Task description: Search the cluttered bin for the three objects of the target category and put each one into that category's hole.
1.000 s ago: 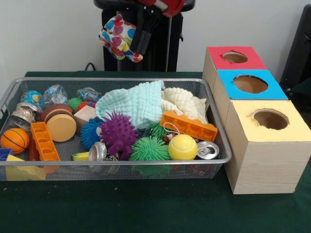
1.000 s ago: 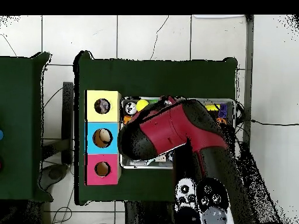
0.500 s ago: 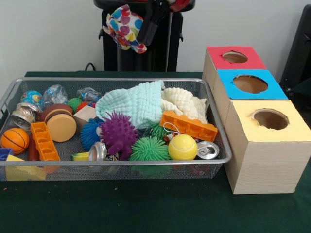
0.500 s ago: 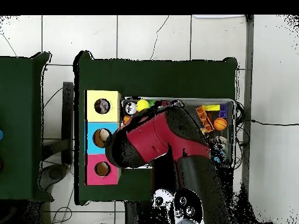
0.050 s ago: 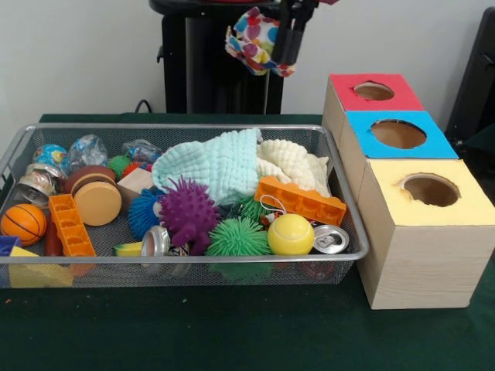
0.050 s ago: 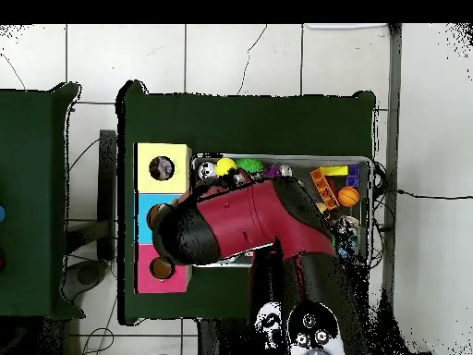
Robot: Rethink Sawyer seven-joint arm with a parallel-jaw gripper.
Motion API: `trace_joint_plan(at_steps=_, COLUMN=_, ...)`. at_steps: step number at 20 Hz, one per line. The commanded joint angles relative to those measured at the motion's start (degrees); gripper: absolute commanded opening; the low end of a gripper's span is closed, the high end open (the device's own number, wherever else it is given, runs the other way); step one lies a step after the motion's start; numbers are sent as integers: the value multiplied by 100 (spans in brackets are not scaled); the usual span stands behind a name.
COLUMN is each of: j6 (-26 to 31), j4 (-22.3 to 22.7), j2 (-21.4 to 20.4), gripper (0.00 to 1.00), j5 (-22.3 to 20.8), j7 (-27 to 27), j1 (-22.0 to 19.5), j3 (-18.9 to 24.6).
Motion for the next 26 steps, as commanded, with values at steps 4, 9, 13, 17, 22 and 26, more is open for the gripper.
trace_joint_plan(at_steps=4, j6=147, j4=1053, j2=488, gripper=0, j5=1354, j7=694, j1=-117, j3=268)
trace_joint_plan(at_steps=9, j6=-203, j4=1077, j2=692, gripper=0, j5=1463, j7=300, j1=-209, j3=466)
trace_joint_plan(at_steps=13, j6=-489, j4=940, j2=948, gripper=0, j5=1732, j7=701, j1=-141, j3=446)
trace_joint_plan(at_steps=17, j6=-622, j4=605, j2=1216, gripper=0, j5=1944, j7=898, j1=-22, j3=428)
trace_joint_plan(at_steps=22, j6=-913, j4=403, j2=1584, gripper=0, j5=2354, j7=948, j1=17, j3=616)
trace_joint_plan(at_steps=26, j6=-1136, j4=339, j2=1748, gripper=0, j5=2509, j7=830, j1=-29, j3=730)
